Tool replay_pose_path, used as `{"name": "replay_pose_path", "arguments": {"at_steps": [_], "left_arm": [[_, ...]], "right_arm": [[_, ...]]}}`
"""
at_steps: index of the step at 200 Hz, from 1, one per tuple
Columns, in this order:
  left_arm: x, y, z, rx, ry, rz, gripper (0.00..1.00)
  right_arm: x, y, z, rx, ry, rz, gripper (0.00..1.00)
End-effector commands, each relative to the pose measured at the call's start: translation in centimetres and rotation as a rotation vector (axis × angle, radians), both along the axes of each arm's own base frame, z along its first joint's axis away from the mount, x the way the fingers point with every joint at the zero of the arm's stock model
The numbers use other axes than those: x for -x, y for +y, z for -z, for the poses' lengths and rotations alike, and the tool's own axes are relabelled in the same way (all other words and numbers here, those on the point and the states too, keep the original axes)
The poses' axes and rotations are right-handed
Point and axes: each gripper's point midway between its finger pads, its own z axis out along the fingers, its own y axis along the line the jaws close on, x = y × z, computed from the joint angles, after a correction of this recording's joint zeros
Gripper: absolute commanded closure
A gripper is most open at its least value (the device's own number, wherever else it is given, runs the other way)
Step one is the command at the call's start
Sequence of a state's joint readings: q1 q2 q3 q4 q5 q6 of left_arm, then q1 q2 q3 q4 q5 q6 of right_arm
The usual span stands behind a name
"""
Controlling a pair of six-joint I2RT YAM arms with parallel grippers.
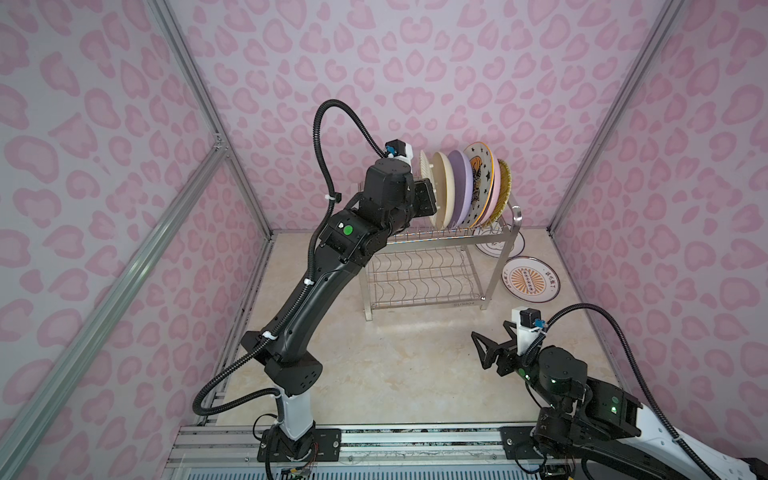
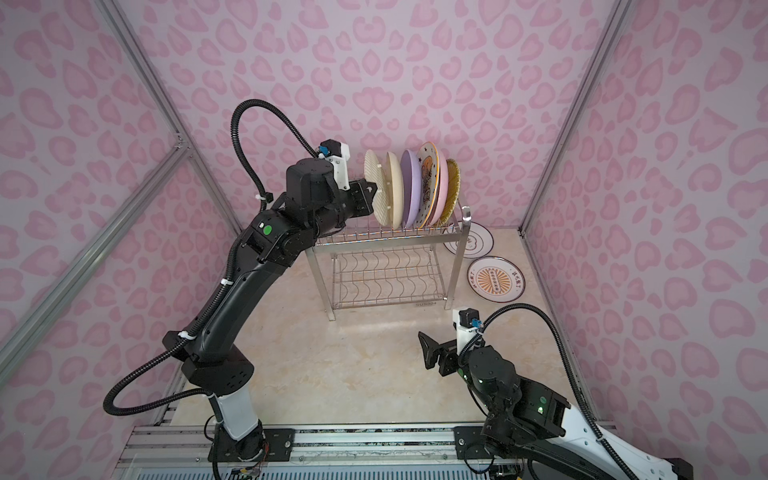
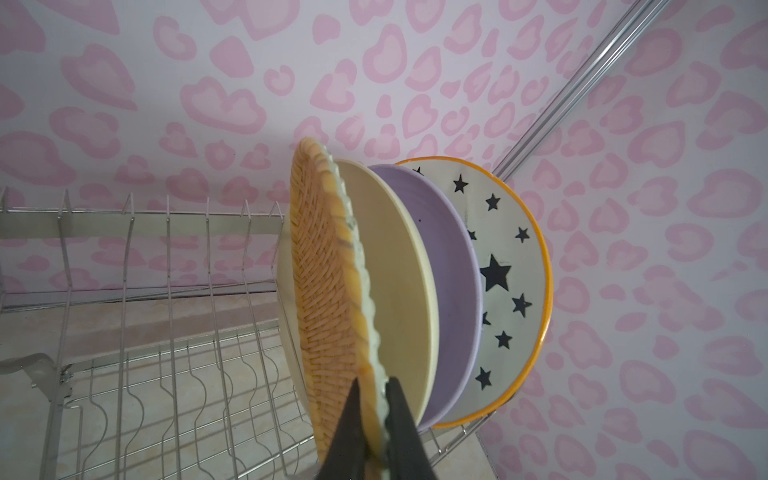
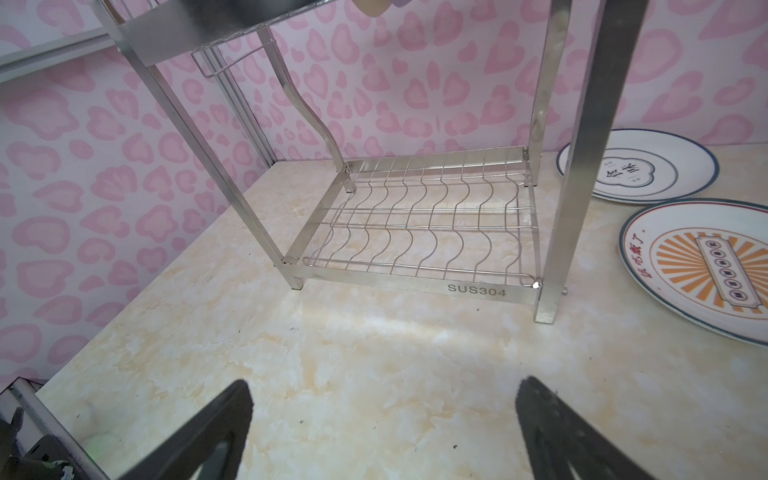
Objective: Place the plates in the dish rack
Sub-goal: 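Lower the woven tray upright into the top rack slots beside the cream plate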
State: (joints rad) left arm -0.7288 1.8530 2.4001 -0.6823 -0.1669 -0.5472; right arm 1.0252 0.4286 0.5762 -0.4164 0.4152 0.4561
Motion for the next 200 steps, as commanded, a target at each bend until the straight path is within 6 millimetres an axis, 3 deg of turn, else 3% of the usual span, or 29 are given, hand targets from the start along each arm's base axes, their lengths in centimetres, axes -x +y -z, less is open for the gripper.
{"name": "replay_pose_path", "arguments": {"at_steps": [1, 77, 200], "left_arm": [[-0.7, 1.6, 0.2, -0.064, -0.027, -0.091, 0.97], [0.1, 2.1, -0.9, -0.099, -0.084, -0.154, 0.97], [-0.3, -0.2, 1.0, -0.239, -0.122, -0.24, 0.97]], "right_arm": [[0.0, 0.1, 0.4, -0.012, 0.014, -0.001, 0.01], [0.0, 0.0, 0.9, -0.018, 0.027, 0.009, 0.01], [0.1, -0.1, 1.6, -0.029, 0.044, 0.018, 0.01]]}}
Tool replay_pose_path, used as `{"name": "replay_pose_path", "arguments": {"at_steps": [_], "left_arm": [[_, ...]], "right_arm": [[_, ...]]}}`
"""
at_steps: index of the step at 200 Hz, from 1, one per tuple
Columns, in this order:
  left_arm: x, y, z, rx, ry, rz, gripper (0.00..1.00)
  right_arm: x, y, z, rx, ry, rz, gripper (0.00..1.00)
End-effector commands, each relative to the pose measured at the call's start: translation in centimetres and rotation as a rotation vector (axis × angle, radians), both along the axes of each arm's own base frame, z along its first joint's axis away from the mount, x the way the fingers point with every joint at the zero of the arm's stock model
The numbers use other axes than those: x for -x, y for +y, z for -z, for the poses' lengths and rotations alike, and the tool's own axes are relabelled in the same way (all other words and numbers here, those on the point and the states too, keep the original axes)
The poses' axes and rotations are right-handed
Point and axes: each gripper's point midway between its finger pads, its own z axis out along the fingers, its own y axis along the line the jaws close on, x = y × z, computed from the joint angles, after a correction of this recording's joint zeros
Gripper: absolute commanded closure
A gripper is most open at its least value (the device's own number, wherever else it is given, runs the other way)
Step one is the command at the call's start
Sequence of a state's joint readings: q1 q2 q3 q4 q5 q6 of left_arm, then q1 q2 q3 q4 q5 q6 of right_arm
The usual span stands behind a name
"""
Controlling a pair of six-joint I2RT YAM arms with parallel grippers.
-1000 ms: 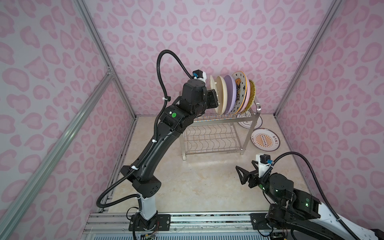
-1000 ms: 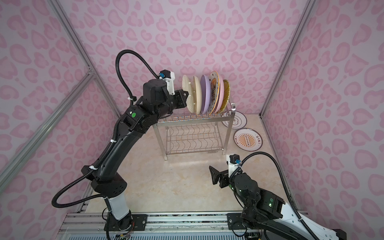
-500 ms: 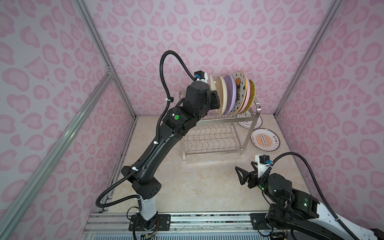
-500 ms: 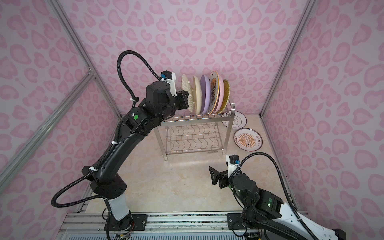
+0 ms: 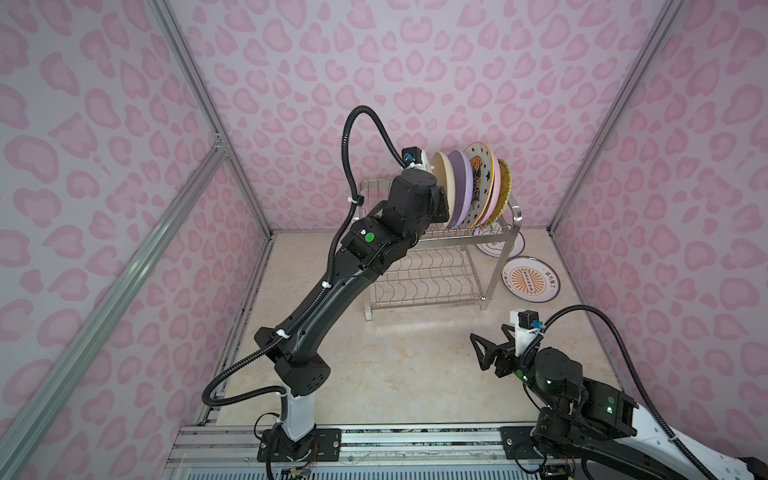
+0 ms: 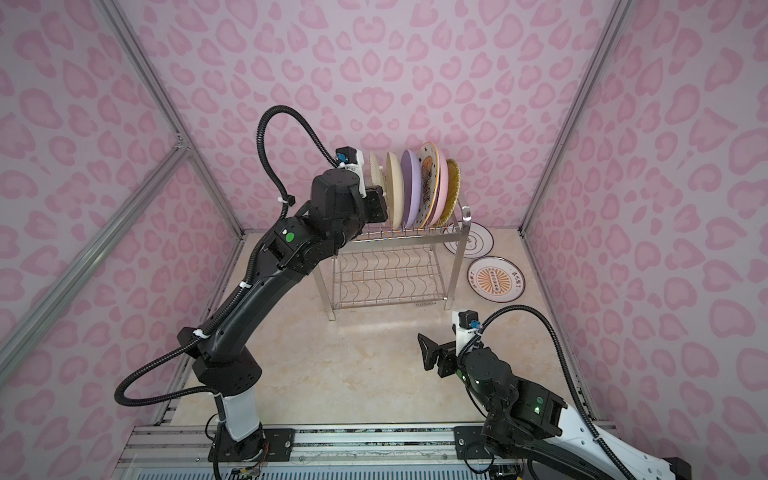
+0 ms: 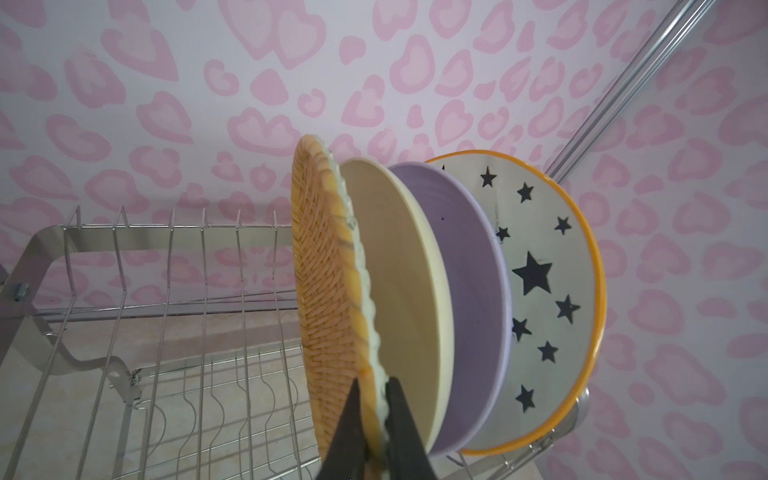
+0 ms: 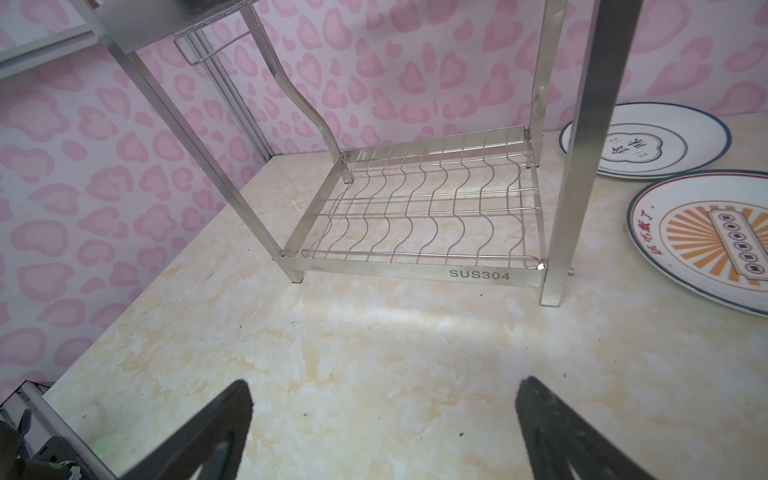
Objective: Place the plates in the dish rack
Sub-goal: 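Lower the woven tray upright into the top rack slots beside the cream plate, then settle the woven tray in the slots and open the left gripper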
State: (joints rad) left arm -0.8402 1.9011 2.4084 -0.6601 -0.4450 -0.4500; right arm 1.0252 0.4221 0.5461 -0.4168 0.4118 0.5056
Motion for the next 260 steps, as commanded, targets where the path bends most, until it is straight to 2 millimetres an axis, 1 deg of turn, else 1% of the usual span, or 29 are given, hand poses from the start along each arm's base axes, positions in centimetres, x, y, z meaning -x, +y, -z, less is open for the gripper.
{"name": "replay_pose_path", "arguments": {"at_steps": [1, 53, 82, 120, 135, 160, 181, 196, 219, 243, 260], "left_arm": [[-0.4, 1.3, -0.2, -0.099, -0.047, -0.103, 0.97], [-0.7, 0.6, 0.8, -0.119, -0.042, -0.121, 0.97], [-0.8, -0.3, 1.3, -0.099, -0.028, -0.082, 0.97], [-1.3, -0.6, 1.9, -0.041, 0.012, -0.028, 0.97], [-1.6, -0.3, 2.0, -0.036, 0.018, -0.032, 0.97], [-1.8, -0.9, 2.0, -0.02, 0.018, 0.013, 0.97], [-2.0, -0.3, 2.0, -0.017, 0.022, -0.016, 0.97], [-2.2, 0.0, 2.3, -0.023, 0.031, -0.027, 0.97], [-2.5, 0.0, 3.2, -0.034, 0.05, -0.037, 0.97], [-2.7, 0.3, 3.5, -0.038, 0.057, -0.058, 0.97], [-2.9, 0.0, 3.8, -0.041, 0.06, -0.051, 0.97]], "right_arm": [[0.0, -0.1, 0.3, -0.008, 0.009, 0.007, 0.01], [0.2, -0.5, 0.3, -0.017, 0.008, 0.012, 0.01], [0.2, -0.6, 0.2, -0.024, 0.006, 0.018, 0.01], [0.2, -0.6, 0.4, -0.024, 0.009, 0.016, 0.01], [0.2, -0.6, 0.4, -0.026, 0.01, 0.017, 0.01], [0.2, -0.7, 0.5, -0.027, 0.008, 0.019, 0.01], [0.2, -0.6, 0.6, -0.027, 0.012, 0.018, 0.01], [0.2, -0.7, 0.7, -0.03, 0.013, 0.02, 0.01], [0.3, -0.7, 0.7, -0.032, 0.013, 0.018, 0.01], [0.3, -0.7, 0.7, -0.031, 0.015, 0.019, 0.01], [0.3, -0.6, 0.7, -0.033, 0.016, 0.017, 0.01]]}}
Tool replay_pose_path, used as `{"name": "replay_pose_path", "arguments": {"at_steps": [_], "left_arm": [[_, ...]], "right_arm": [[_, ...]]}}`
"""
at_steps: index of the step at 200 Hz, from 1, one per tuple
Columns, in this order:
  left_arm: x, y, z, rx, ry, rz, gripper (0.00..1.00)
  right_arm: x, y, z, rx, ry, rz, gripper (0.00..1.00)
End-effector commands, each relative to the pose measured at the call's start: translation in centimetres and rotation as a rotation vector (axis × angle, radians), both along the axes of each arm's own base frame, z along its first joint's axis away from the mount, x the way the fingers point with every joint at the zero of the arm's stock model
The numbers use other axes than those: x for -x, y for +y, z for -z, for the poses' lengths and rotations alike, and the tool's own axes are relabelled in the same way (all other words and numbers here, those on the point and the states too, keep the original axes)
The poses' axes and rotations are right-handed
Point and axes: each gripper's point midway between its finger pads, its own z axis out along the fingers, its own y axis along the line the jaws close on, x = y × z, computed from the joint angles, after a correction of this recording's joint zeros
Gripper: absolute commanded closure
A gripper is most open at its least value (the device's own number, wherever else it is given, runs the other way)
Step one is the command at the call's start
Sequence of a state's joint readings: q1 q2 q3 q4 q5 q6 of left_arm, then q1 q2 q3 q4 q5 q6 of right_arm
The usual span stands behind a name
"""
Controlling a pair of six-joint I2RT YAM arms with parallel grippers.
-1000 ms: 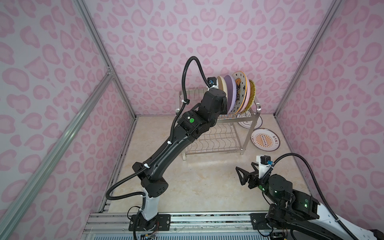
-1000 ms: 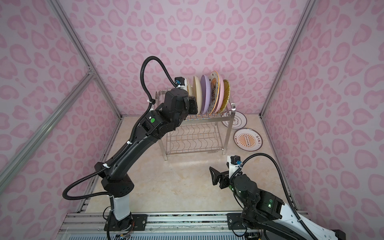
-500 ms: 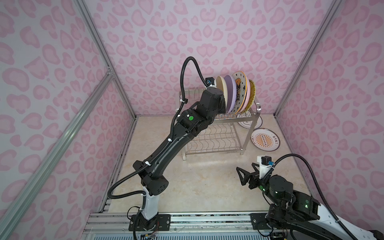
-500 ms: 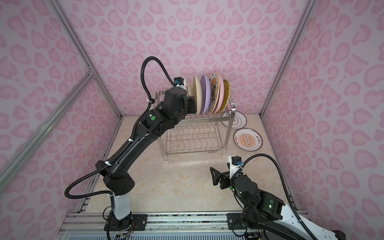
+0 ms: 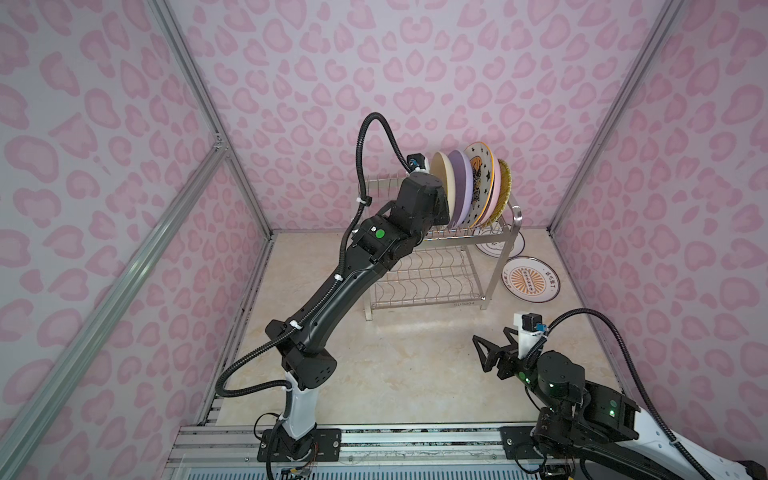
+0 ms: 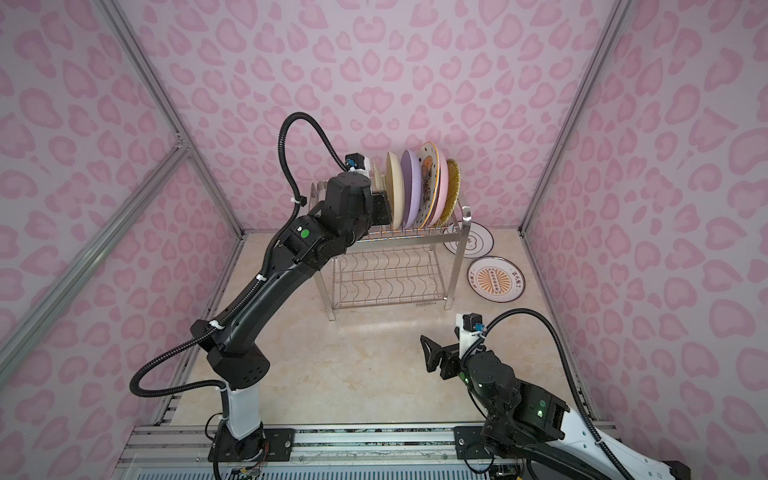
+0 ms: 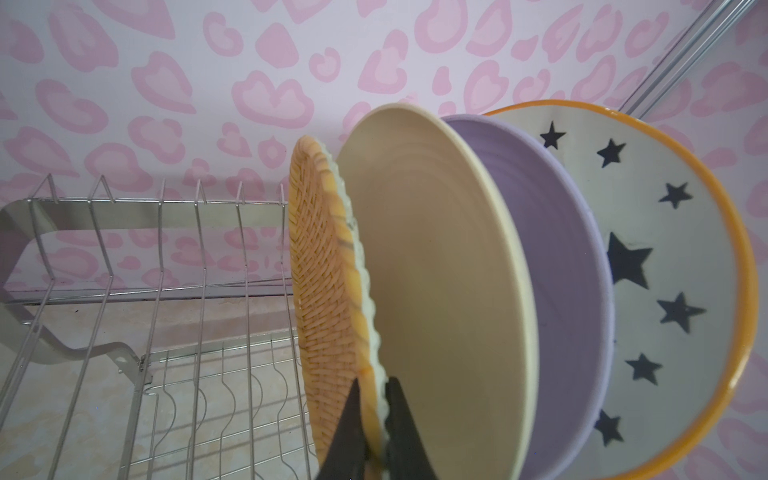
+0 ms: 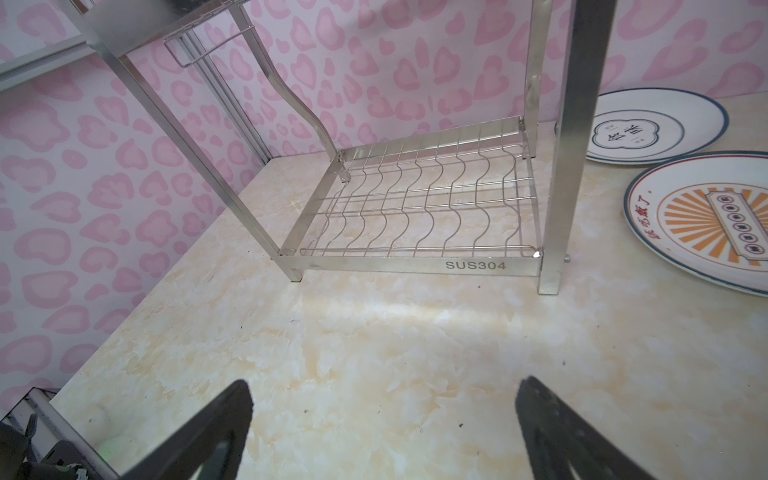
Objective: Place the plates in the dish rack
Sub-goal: 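Settle the woven tray in the slots and open the left gripper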
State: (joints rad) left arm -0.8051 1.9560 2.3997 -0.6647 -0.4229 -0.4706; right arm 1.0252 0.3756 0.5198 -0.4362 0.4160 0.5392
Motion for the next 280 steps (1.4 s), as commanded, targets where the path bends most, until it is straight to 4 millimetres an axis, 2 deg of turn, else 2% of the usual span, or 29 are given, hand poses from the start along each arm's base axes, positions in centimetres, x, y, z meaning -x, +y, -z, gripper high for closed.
{"name": "replay_pose_path", "arguments": {"at_steps": [1, 74, 97, 129, 162, 183, 210, 243, 248, 280], "left_arm": [[-0.5, 0.3, 0.5, -0.015, 0.002, -0.031, 0.97], [-1.1, -0.6, 1.8, 0.004, 0.041, 0.024, 0.97], [-0.9, -1.6, 1.9, 0.027, 0.049, 0.076, 0.97], [-1.1, -0.9, 1.8, 0.03, 0.047, 0.042, 0.97], [-1.3, -0.8, 2.6, 0.01, 0.064, 0.032, 0.97], [-1.1, -0.8, 2.6, 0.011, 0.067, 0.037, 0.89], [-0.8, -0.5, 1.8, 0.022, 0.053, 0.037, 0.75], [-0.2, -0.4, 0.8, 0.036, 0.041, 0.054, 0.65], [-0.1, -0.5, 0.7, 0.039, 0.041, 0.057, 0.6], [0.6, -0.2, -0.7, 0.061, 0.019, 0.07, 0.53]], "right_arm": [[0.0, 0.0, 0.1, -0.006, 0.003, 0.003, 0.01], [-0.1, 0.3, 0.2, -0.01, 0.005, -0.002, 0.01], [-0.1, 0.4, 0.2, -0.011, 0.003, -0.004, 0.01], [-0.1, 0.4, 0.3, -0.007, 0.004, -0.004, 0.01], [-0.1, 0.3, 0.1, -0.008, -0.001, -0.003, 0.01], [-0.1, 0.3, 0.1, -0.007, -0.002, -0.003, 0.01], [-0.2, 0.4, 0.1, -0.004, -0.002, -0.003, 0.01], [-0.2, 0.4, 0.0, -0.006, -0.003, -0.004, 0.01], [-0.2, 0.4, -0.1, -0.009, -0.003, -0.004, 0.01], [-0.2, 0.7, 0.1, -0.011, 0.004, -0.01, 0.01]]}}
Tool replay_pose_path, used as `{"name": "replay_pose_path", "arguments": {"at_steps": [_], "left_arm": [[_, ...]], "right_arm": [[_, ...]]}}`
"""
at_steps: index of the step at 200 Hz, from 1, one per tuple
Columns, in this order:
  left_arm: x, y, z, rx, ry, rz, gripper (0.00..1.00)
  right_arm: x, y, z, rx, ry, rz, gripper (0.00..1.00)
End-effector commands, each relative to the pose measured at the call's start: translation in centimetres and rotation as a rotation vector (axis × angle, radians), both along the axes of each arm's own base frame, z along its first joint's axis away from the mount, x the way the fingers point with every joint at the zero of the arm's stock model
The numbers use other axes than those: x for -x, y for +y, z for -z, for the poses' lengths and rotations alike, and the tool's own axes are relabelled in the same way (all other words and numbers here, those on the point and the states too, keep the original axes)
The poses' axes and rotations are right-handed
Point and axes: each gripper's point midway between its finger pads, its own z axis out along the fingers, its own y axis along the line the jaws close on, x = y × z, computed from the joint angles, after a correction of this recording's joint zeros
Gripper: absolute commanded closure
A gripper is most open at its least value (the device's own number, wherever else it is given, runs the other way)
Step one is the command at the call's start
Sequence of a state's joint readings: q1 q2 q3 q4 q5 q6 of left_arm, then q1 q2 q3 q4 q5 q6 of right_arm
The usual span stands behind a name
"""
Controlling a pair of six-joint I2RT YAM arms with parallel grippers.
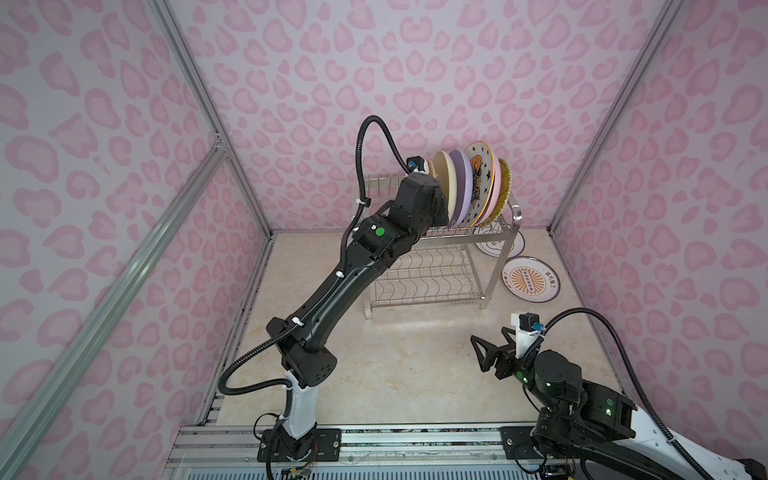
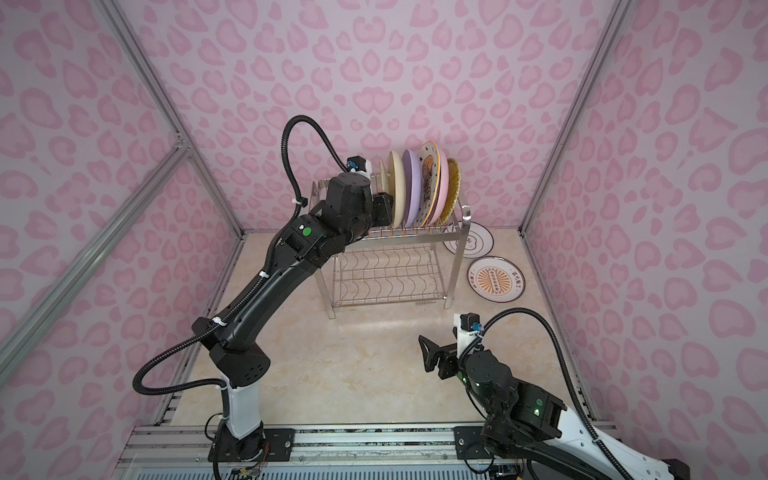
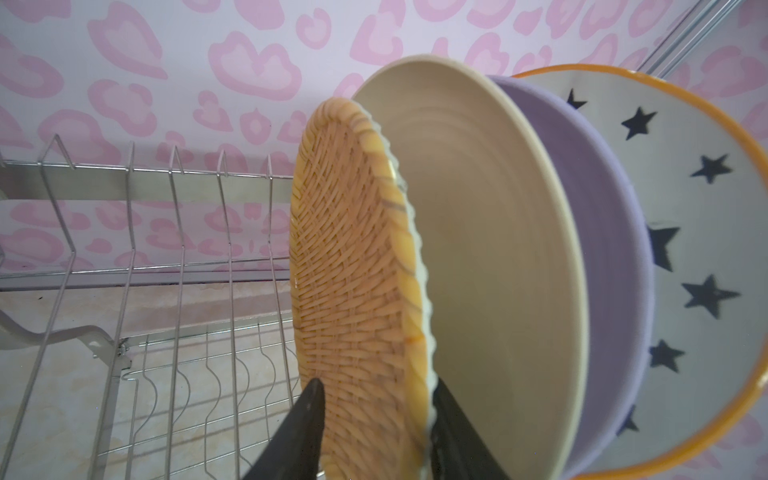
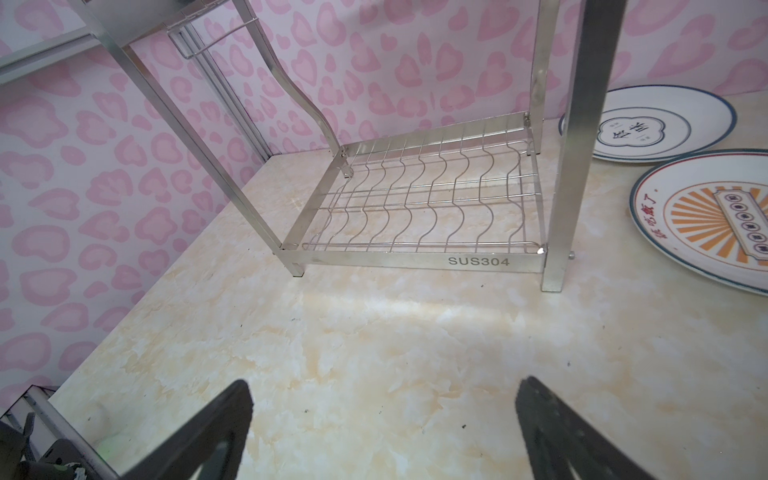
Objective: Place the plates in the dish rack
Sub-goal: 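Settle the woven tray in the slots and open the left gripper, then draw the left gripper back from the rack while right gripper lowers to sunburst plate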
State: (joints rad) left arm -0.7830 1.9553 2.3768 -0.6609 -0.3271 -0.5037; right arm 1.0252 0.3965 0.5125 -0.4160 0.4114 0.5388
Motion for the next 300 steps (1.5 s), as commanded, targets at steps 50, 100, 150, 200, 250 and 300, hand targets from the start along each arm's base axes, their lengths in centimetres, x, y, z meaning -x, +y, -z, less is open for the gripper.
{"name": "replay_pose_path", "arguments": {"at_steps": [50, 100, 150, 200, 250, 300], "left_arm": [[1.8, 1.6, -3.6, 0.037, -0.06, -0.004, 0.5], [2.5, 2.5, -4.7, 0.051, -0.085, -0.009, 0.49], [3.0, 2.3, -4.0, 0.058, -0.061, 0.023, 0.48], [3.9, 3.2, -2.1, 0.057, -0.018, 0.043, 0.46], [5.9, 5.5, -2.9, 0.109, -0.048, 0.076, 0.34], [10.5, 8.7, -3.7, 0.171, -0.124, 0.153, 0.14]], "right_arm": [[0.0, 0.2, -0.2, -0.016, 0.0, -0.004, 0.01], [-0.1, 0.4, -0.3, -0.015, 0.0, -0.007, 0.01], [-0.2, 0.7, -0.4, -0.015, 0.003, -0.011, 0.01], [-0.3, 0.6, -0.8, 0.002, 0.001, -0.006, 0.01], [-1.9, 0.6, -1.3, -0.015, 0.053, 0.026, 0.01], [-6.4, -4.7, 1.1, -0.224, 0.254, 0.27, 0.01]]}}
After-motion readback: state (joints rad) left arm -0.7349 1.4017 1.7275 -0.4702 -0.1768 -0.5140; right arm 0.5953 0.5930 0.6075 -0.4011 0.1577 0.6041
